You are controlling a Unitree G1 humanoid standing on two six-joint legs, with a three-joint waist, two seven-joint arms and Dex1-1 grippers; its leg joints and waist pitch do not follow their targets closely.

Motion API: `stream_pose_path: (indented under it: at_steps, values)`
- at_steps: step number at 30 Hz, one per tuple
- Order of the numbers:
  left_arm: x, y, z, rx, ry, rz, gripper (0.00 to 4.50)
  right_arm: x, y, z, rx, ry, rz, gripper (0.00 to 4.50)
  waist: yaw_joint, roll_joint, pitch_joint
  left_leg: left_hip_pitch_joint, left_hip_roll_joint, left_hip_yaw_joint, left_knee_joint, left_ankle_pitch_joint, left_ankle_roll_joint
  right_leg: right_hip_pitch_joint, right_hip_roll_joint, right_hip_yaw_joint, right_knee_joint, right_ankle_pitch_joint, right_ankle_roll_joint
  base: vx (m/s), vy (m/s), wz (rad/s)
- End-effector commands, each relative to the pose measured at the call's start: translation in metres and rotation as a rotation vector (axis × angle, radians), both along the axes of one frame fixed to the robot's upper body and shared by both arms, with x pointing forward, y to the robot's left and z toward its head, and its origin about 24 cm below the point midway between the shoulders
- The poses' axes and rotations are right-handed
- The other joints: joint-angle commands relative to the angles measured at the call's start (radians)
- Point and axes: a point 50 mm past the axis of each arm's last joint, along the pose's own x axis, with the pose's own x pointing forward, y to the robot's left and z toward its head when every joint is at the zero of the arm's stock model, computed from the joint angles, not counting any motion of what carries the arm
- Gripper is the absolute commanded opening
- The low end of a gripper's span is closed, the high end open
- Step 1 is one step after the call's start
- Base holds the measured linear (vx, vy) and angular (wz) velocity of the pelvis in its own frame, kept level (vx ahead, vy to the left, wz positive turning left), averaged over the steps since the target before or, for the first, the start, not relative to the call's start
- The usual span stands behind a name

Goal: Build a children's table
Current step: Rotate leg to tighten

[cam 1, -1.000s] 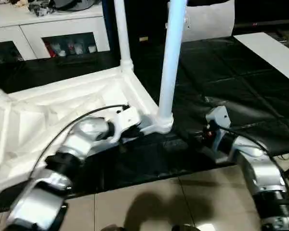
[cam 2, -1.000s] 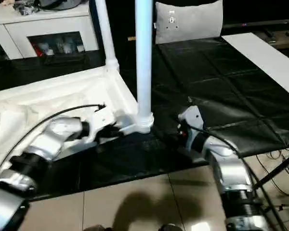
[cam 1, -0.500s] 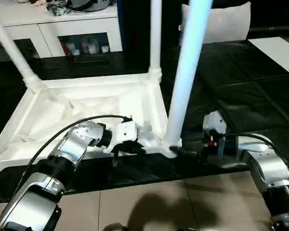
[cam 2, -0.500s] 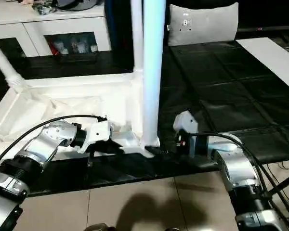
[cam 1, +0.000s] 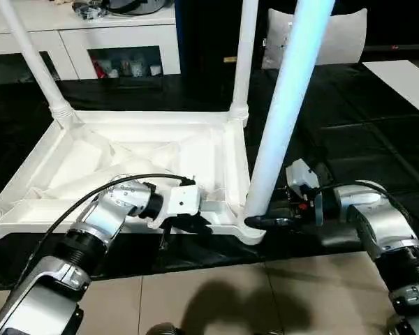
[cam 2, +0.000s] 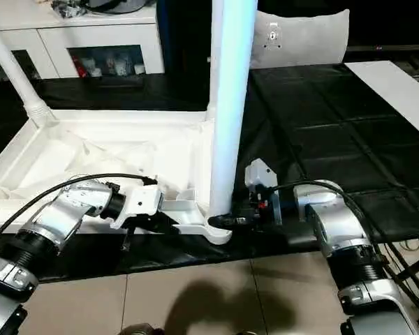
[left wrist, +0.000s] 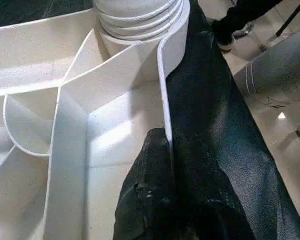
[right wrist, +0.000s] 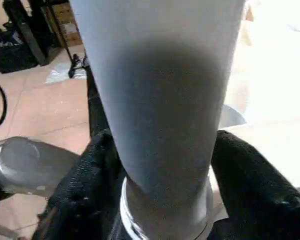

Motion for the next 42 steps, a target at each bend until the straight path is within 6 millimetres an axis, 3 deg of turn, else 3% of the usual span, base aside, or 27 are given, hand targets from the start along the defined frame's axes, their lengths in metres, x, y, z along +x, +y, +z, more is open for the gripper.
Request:
stream_pose_path:
  at_steps: [1,8,9,13,15,16,18,19,21,23,24,26,28,29,30,33,36,42]
  values:
    - [-0.010,-0.007,-0.009,0.055,0.035,-0.088,0.00,0.002,0.002,0.004,-0.010,-0.013,0.024,2.61,-0.005,-0.015,-0.069,0.012,0.057,-0.008,-0.069,-0.218,0.067,0.049,-0.064,0.049,-0.060,-0.302,-0.213,0.000,0.000,0.00]
    - [-0.008,-0.010,-0.008,0.036,0.039,-0.070,0.00,-0.002,0.003,0.001,-0.007,0.002,0.037,2.09,-0.003,-0.017,-0.071,0.012,0.057,-0.009,-0.069,-0.206,0.069,0.050,-0.064,0.049,-0.059,-0.292,-0.212,0.000,0.000,0.00]
    - [-0.007,-0.011,-0.007,0.025,0.038,-0.054,0.00,-0.003,0.003,0.001,0.005,0.007,0.037,2.02,-0.002,-0.012,-0.071,0.013,0.057,-0.008,-0.068,-0.207,0.068,0.049,-0.062,0.050,-0.059,-0.288,-0.213,0.000,0.000,0.00]
    - [-0.003,-0.018,-0.003,-0.044,0.037,0.005,0.00,-0.005,0.010,0.004,0.067,0.030,0.003,1.99,0.003,-0.015,-0.070,0.014,0.057,-0.009,-0.070,-0.207,0.068,0.050,-0.062,0.049,-0.059,-0.286,-0.214,0.000,0.000,0.00]
    - [0.004,-0.028,0.002,-0.091,0.026,0.111,0.00,0.002,0.021,0.000,0.051,0.050,-0.136,1.98,0.000,-0.007,-0.067,0.015,0.057,-0.009,-0.071,-0.215,0.056,0.047,-0.058,0.050,-0.062,-0.295,-0.210,0.000,0.000,0.00]
    - [0.005,-0.029,0.002,-0.096,0.026,0.129,0.00,0.003,0.023,0.000,0.052,0.050,-0.159,1.98,-0.002,-0.009,-0.067,0.015,0.056,-0.010,-0.072,-0.224,0.049,0.049,-0.059,0.050,-0.061,-0.308,-0.208,0.000,0.000,0.00]
    - [0.009,-0.039,0.003,-0.118,0.034,0.233,0.00,0.014,0.038,-0.002,0.057,0.069,-0.328,1.98,-0.013,-0.009,-0.064,0.016,0.051,-0.014,-0.077,-0.272,0.021,0.049,-0.063,0.046,-0.072,-0.403,-0.176,0.000,0.000,0.00]
    - [0.009,-0.039,0.003,-0.118,0.034,0.233,0.00,0.014,0.038,-0.002,0.057,0.069,-0.328,1.98,-0.018,-0.006,-0.063,0.016,0.050,-0.016,-0.077,-0.276,0.012,0.050,-0.063,0.046,-0.072,-0.414,-0.171,0.000,0.000,0.00]
    - [0.014,-0.046,0.004,-0.124,0.022,0.324,0.00,0.024,0.049,-0.005,0.028,0.081,-0.472,1.98,-0.043,-0.009,-0.060,0.008,0.045,-0.022,-0.082,-0.297,-0.010,0.053,-0.060,0.041,-0.075,-0.455,-0.147,0.000,0.000,0.00]
    - [0.022,-0.051,0.005,-0.117,0.011,0.431,0.00,0.033,0.058,-0.007,0.010,0.098,-0.595,1.98,-0.065,-0.006,-0.062,0.015,0.044,-0.024,-0.079,-0.316,-0.019,0.047,-0.060,0.041,-0.078,-0.456,-0.147,0.000,0.000,0.00]
    - [0.026,-0.055,0.007,-0.115,0.004,0.486,0.00,0.037,0.063,-0.008,-0.004,0.098,-0.656,1.98,-0.075,-0.008,-0.063,0.013,0.040,-0.022,-0.076,-0.319,-0.012,0.047,-0.059,0.041,-0.081,-0.448,-0.151,0.000,0.000,0.00]
    - [0.030,-0.058,0.009,-0.124,-0.010,0.529,0.00,0.040,0.067,-0.009,-0.011,0.104,-0.691,1.98,-0.082,-0.009,-0.065,0.011,0.038,-0.018,-0.072,-0.302,0.004,0.048,-0.058,0.042,-0.083,-0.426,-0.155,0.000,0.000,0.00]
    - [0.039,-0.064,0.016,-0.150,-0.052,0.637,0.00,0.047,0.076,-0.008,0.000,0.105,-0.790,1.98,-0.089,-0.017,-0.067,0.006,0.035,-0.016,-0.068,-0.269,0.021,0.050,-0.058,0.043,-0.080,-0.392,-0.167,0.000,0.000,0.00]
    - [0.043,-0.067,0.019,-0.163,-0.073,0.672,0.00,0.051,0.080,-0.007,0.005,0.081,-0.818,1.98,-0.089,-0.011,-0.067,0.010,0.035,-0.014,-0.066,-0.261,0.024,0.045,-0.058,0.042,-0.082,-0.395,-0.172,0.000,0.000,0.00]
    - [0.044,-0.069,0.022,-0.183,-0.076,0.692,0.00,0.052,0.084,-0.006,0.016,0.038,-0.813,2.53,-0.090,-0.012,-0.070,0.006,0.034,-0.015,-0.065,-0.244,0.028,0.049,-0.058,0.040,-0.081,-0.382,-0.172,0.000,0.000,0.00]
    - [0.045,-0.069,0.024,-0.180,-0.077,0.698,0.00,0.053,0.086,-0.005,0.031,0.024,-0.825,2.85,-0.086,-0.014,-0.074,0.001,0.038,-0.014,-0.063,-0.193,0.054,0.054,-0.057,0.043,-0.069,-0.280,-0.194,0.000,0.000,0.00]
    - [0.044,-0.063,0.021,-0.154,-0.088,0.684,0.00,0.052,0.081,-0.002,0.046,-0.013,-0.817,3.04,-0.084,-0.012,-0.077,-0.001,0.040,-0.012,-0.059,-0.143,0.092,0.058,-0.057,0.042,-0.058,-0.183,-0.229,0.000,0.000,0.00]
    - [0.039,-0.052,0.013,-0.131,-0.072,0.610,0.00,0.051,0.048,0.004,0.068,-0.091,-0.782,3.61,-0.075,-0.010,-0.079,-0.004,0.041,-0.011,-0.054,-0.114,0.123,0.060,-0.057,0.043,-0.051,-0.129,-0.248,0.000,0.000,0.00]
